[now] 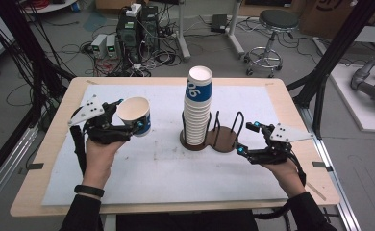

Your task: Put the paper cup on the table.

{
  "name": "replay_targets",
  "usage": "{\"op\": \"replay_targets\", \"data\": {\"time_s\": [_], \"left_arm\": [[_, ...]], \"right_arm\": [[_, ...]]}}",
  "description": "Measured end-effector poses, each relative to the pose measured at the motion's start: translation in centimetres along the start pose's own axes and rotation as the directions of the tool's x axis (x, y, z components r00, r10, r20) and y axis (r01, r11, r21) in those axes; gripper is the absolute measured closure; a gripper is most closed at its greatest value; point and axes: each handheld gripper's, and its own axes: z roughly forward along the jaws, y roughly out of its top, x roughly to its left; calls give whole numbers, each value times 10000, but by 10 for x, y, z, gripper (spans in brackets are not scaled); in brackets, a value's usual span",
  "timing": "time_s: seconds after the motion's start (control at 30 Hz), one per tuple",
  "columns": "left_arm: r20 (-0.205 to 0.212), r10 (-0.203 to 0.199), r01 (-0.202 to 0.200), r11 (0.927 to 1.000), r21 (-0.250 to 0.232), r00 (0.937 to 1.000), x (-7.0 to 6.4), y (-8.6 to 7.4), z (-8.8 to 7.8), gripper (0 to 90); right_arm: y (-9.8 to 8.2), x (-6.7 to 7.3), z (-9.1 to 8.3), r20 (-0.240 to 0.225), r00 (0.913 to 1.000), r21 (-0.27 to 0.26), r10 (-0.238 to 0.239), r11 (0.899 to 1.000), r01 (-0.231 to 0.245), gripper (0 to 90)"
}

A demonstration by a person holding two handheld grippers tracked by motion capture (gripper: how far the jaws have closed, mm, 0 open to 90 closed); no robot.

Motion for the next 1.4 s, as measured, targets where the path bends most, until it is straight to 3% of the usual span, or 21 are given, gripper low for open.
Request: {"op": "replay_targets", "data": {"time_s": [0.27,0.57,0.83,1.07,1.23,1.4], "left_arm": [[-881,-262,247,9995,-177,9958,17,-6,-6,209],[-2043,-176,137,9997,-202,9787,34,-11,-10,209],[-2439,-241,212,9997,-148,9695,44,-16,-6,209],[-2754,220,-210,9998,64,9611,49,-21,1,209],[-3097,277,-187,9993,320,9504,54,-32,3,209],[-3231,166,-25,9990,440,9462,59,-45,4,209]], "right_arm": [[-1,-1,0,35,10000,56,93,9999,-93,196],[-1,-2,0,94,9998,63,163,9998,-163,195],[-1,-3,0,108,9999,61,123,9999,-124,196],[-2,-3,0,80,9998,92,173,9998,-174,195],[-2,-2,0,97,9997,80,211,9997,-212,196],[-2,-3,-1,147,9997,52,201,9998,-202,195]]}}
